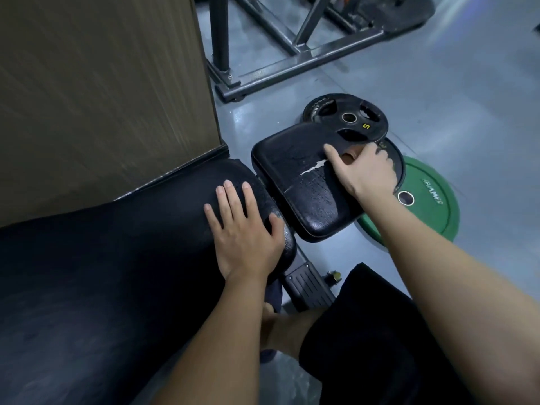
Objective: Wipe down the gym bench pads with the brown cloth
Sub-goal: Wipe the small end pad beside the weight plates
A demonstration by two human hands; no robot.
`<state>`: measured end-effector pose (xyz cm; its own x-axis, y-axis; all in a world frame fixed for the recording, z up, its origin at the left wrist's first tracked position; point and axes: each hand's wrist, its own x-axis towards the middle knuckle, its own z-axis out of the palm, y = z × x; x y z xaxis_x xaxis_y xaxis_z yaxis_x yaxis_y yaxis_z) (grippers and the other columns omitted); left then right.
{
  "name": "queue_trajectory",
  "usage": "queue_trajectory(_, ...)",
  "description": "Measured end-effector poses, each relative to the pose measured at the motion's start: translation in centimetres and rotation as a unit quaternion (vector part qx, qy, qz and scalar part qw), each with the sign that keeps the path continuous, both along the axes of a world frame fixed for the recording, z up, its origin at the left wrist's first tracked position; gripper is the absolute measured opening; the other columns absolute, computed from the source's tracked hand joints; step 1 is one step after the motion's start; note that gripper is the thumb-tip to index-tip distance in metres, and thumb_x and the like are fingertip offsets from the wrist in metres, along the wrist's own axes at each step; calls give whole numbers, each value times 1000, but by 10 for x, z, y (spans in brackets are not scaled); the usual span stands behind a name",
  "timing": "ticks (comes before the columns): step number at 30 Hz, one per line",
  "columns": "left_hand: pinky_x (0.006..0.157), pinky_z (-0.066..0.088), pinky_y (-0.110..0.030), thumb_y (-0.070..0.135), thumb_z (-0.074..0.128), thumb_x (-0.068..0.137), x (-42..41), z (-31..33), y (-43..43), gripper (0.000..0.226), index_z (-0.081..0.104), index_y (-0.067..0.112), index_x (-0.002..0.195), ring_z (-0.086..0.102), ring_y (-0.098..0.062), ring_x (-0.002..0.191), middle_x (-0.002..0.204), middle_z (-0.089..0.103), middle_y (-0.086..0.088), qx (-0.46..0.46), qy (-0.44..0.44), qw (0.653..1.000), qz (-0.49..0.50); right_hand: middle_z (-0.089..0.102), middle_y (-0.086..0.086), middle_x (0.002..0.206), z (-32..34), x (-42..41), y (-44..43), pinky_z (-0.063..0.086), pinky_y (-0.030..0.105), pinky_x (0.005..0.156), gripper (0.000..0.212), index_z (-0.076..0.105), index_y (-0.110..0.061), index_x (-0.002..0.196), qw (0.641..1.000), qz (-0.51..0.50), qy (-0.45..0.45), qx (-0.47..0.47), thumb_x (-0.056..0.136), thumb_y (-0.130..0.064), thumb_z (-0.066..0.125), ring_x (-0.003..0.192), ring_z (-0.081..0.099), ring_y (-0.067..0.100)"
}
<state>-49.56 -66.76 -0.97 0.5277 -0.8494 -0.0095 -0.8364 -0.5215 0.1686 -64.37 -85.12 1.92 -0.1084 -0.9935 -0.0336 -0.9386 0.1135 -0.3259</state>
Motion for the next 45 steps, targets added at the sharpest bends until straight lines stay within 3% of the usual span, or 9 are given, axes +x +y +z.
queue_trajectory(6, 125, 5, -58, 52, 22, 96, 0, 0, 0, 78, 10, 13, 163, 2, -32, 158, 169, 5, -19, 8, -12, 1000, 3, 38, 29, 144, -10, -10, 78, 30, 50, 114, 114, 31, 8, 142, 977, -156, -144, 31, 81, -87, 47, 136, 37, 45)
queue_trajectory(12, 125, 4, -57, 51, 22, 96, 0, -1, -1, 77, 13, 13, 163, 2, -31, 158, 169, 7, -19, -2, -14, 1000, 5, 28, 22, 150, -26, 9, 96, 26, 50, 120, 116, 22, 3, 145, 892, -274, -347, 96, 76, -80, 64, 144, 26, 38)
queue_trajectory(15, 126, 3, -57, 51, 20, 96, -1, -3, -2, 78, 11, 13, 163, 1, -31, 158, 170, 5, -19, 1, -22, 1000, 4, 41, 16, 145, -31, 5, 77, 42, 50, 112, 115, 27, -9, 139, 816, -341, -462, 67, 62, -77, 79, 133, 45, 33)
queue_trajectory(19, 125, 4, -57, 52, 20, 96, 0, -3, -3, 78, 11, 13, 163, 0, -31, 158, 170, 5, -19, 3, -27, 1000, 5, 68, 1, 112, -30, -11, 52, 61, 44, 89, 98, 54, -13, 125, 767, -359, -529, 49, 55, -76, 83, 98, 69, 20)
queue_trajectory(26, 125, 3, -57, 50, 20, 95, 0, -1, -3, 78, 12, 12, 163, 1, -31, 158, 169, 5, -19, 4, -22, 1000, 6, 75, -2, 84, -21, -17, 71, 59, 31, 69, 47, 70, -18, 85, 797, -274, -530, 95, 76, -62, 80, 64, 69, 11)
queue_trajectory(32, 125, 7, -57, 50, 22, 96, -2, 0, -2, 76, 18, 11, 162, 8, -31, 157, 168, 13, -19, -8, -18, 1000, 10, 71, 4, 109, -31, 40, 149, 57, 43, 94, 110, 61, -10, 122, 780, -307, -515, 177, 50, -93, 66, 98, 70, 23)
queue_trajectory(35, 125, 8, -56, 51, 18, 99, 2, -4, -2, 73, 21, 12, 161, 11, -30, 157, 168, 15, -18, -20, -22, 1000, 9, 71, 3, 111, -33, 49, 140, 55, 39, 94, 102, 64, -9, 119, 750, -355, -536, 155, 55, -88, 70, 99, 68, 23)
queue_trajectory(39, 126, 8, -55, 52, 13, 104, 2, -7, -2, 70, 19, 14, 162, 8, -28, 158, 169, 14, -15, -24, -20, 1000, 7, 75, -1, 88, -26, 30, 118, 62, 47, 85, 73, 72, -19, 85, 758, -354, -534, 126, 53, -85, 77, 83, 74, 23)
queue_trajectory(45, 126, 6, -55, 51, 11, 103, 3, -7, -4, 70, 16, 15, 162, 5, -27, 158, 170, 9, -13, -11, -13, 1000, 7, 70, 2, 93, -16, 1, 86, 65, 39, 61, 68, 64, -15, 95, 751, -345, -551, 112, 65, -74, 82, 78, 75, 20)
